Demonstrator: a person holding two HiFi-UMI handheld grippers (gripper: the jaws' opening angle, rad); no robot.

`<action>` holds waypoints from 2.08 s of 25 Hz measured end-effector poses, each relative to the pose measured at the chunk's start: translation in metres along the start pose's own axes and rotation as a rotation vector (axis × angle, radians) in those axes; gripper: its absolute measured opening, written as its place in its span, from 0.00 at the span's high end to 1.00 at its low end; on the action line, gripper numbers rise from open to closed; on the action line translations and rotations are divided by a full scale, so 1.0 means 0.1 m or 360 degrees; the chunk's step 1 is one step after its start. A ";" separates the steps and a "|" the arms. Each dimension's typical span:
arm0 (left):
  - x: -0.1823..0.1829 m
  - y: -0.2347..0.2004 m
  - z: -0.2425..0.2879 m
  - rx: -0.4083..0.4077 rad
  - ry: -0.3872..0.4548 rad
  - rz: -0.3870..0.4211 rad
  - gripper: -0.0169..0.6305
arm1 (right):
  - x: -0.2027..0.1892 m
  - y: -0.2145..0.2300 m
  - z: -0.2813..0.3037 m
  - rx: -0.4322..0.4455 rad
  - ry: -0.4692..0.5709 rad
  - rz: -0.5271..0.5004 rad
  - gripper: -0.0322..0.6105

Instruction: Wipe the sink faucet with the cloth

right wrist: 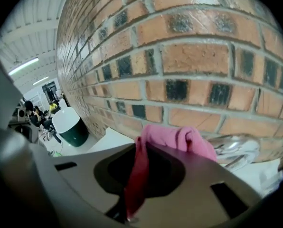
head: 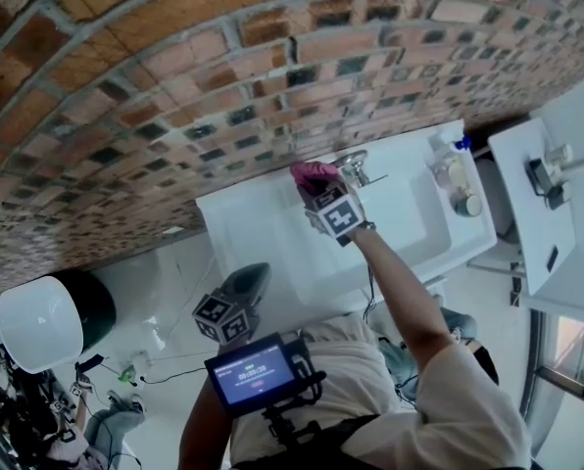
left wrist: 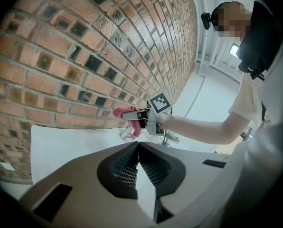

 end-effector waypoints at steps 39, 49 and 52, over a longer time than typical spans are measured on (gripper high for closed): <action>-0.14 -0.19 0.13 0.0017 -0.0214 -0.0069 0.99 | -2.41 1.09 0.39 -0.1108 0.1726 0.3243 0.88; -0.19 -0.20 0.19 0.0021 -0.0226 -0.0090 0.99 | -2.19 1.13 0.34 -0.0907 0.1623 0.3011 0.88; -0.21 -0.20 0.21 0.0015 -0.0221 -0.0100 0.99 | -2.09 1.13 0.26 -0.0834 0.1633 0.2998 0.88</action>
Point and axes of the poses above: the fingertips, and each gripper's own axes: z forward along the fingers, y to its right, x out of its top, the point moved 8 cm from there along -z, backward along the fingers, and after that the axes turned 12 degrees about y, right-handed, at the moved point
